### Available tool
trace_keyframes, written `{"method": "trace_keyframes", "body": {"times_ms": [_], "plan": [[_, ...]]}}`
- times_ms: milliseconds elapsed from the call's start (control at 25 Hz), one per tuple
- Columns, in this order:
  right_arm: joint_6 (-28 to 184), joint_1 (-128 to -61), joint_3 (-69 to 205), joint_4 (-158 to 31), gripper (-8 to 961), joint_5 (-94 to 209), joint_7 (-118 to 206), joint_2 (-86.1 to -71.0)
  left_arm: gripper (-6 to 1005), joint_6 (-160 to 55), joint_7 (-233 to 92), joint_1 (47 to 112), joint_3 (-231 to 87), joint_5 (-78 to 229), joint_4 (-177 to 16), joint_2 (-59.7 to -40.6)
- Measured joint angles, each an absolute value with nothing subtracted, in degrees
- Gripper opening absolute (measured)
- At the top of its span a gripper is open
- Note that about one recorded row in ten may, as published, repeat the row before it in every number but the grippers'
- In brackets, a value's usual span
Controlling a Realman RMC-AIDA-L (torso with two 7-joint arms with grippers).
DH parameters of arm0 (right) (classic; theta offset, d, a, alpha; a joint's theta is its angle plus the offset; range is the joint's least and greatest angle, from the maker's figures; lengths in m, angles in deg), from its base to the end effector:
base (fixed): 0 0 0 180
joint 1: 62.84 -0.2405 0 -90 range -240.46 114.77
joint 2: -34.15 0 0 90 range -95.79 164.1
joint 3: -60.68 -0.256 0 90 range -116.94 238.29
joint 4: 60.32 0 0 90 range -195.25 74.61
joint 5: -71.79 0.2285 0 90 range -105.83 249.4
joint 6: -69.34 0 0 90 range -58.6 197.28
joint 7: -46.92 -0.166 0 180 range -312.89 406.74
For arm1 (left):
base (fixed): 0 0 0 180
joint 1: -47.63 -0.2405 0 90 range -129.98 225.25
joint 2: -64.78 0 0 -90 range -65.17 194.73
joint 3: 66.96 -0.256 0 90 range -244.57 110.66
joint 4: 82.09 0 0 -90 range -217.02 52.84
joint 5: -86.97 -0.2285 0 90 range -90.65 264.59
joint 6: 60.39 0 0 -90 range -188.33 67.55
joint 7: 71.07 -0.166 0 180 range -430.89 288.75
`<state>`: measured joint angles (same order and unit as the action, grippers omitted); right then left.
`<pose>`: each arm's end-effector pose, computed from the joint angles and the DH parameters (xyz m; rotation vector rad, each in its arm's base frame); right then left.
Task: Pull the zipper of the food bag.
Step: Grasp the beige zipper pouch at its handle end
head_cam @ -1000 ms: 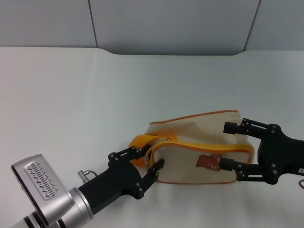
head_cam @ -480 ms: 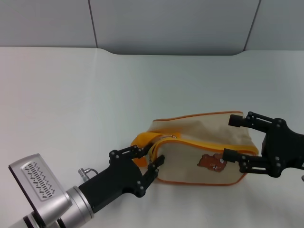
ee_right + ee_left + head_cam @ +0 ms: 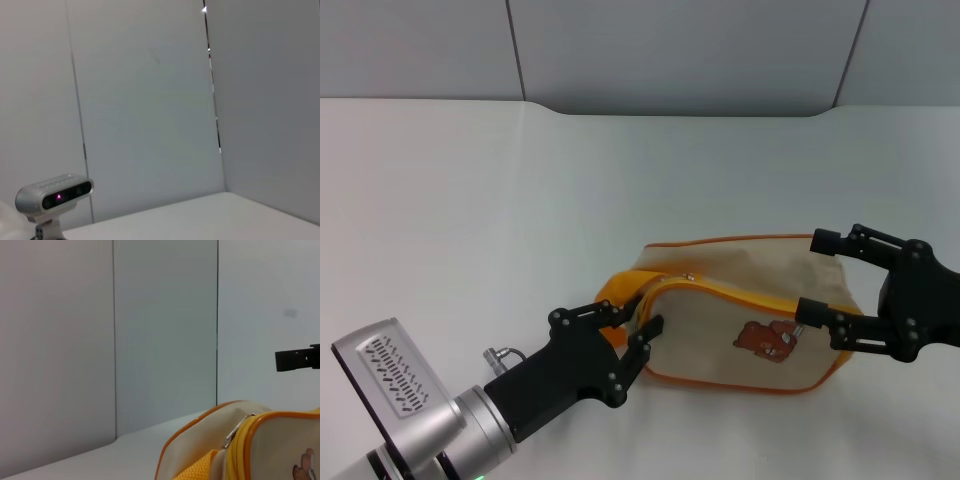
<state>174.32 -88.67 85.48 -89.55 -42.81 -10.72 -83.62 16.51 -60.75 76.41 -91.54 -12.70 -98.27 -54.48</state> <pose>0.2819 0.2986 0.0025 -2.6189 0.3283 1.0274 -0.2682 0.2651 -0.1432 -2.3552 -0.3471 -0.8680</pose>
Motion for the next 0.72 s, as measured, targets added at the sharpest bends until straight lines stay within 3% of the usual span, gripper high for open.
{"method": "trace_keyframes", "body": {"times_ms": [720], "plan": [[174.9,-83.1,79.4,-83.1,843,-24.1,7.9,-85.18,210,24.8,-59.6,76.0,-91.5,-12.7,-90.6,-54.30]]}}
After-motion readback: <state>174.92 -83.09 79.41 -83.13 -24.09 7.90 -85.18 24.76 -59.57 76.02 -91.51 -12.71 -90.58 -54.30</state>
